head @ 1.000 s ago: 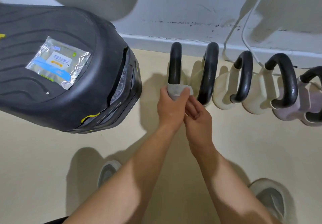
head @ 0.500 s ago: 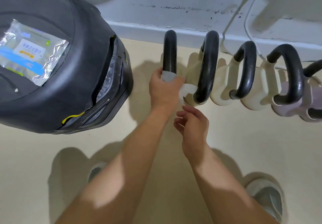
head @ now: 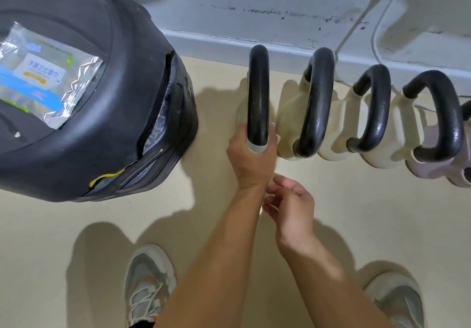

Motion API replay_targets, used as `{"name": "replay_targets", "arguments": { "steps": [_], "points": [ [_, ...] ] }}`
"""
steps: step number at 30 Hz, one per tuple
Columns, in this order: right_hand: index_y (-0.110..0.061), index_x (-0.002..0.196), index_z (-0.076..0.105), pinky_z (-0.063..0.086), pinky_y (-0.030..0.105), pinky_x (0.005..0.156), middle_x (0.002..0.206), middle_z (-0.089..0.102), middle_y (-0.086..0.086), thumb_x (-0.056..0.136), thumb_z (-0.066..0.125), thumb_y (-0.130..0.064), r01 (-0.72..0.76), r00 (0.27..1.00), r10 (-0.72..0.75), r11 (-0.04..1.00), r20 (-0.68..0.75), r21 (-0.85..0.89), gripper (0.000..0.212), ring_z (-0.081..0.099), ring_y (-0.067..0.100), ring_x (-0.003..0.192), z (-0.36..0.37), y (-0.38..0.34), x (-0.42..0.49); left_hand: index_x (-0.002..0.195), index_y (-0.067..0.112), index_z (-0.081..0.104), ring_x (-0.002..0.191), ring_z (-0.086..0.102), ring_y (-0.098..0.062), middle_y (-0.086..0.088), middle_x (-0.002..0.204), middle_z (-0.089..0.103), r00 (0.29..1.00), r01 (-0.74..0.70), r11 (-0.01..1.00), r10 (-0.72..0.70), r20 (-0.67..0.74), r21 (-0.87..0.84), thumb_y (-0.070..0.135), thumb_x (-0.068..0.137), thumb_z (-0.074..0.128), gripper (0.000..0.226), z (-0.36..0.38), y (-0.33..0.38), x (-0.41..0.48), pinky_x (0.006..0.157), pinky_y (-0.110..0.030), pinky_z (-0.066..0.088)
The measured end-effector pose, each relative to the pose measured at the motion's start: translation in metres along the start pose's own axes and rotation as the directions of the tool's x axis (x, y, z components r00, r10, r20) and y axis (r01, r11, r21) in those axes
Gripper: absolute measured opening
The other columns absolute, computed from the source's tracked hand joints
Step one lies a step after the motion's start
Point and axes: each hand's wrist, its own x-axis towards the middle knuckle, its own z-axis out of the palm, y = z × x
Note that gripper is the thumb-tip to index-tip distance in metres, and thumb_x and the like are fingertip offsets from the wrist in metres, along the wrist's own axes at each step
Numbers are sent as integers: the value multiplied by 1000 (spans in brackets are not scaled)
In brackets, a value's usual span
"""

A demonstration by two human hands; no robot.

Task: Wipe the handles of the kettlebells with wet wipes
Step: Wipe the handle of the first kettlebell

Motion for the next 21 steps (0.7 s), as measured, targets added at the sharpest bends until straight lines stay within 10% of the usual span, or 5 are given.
{"name": "replay_targets", "arguments": {
  "steps": [4,10,17,21],
  "points": [
    [0,105,66,47,32,61,80,63,16,89,41,9,2,1000,-2,1000,20,12,31,51,19,57,12,5,-1,79,14,63,58,56,-4,10,62,58,979,140,989,-131,158,-47,23,83,74,15,-11,19,5,61,-22,48],
    [-8,99,66,49,29,58,76,64,6,89,45,9,17,998,-21,998,59,61,28,52,16,56,27,-10,-7,100,18,59,72,61,-14,3,81,62,761,527,847,-505,407,65,24,82,73,23,-15,62,48,57,-23,44],
    [-1,100,69,50,26,54,76,68,7,92,39,6,43,995,-50,996,88,84,32,61,21,67,22,-17,-8,125,13,54,88,58,0,9,103,64,987,121,992,-116,114,-44,18,81,79,51,-13,24,0,78,-3,43],
    [-7,103,69,50,29,61,83,74,7,96,38,3,6,994,-8,1000,110,22,34,65,19,68,8,-16,-13,107,18,55,86,64,-21,2,92,68,994,67,998,-68,84,21,37,80,78,40,-3,-3,-2,82,-41,55]
  ]
}}
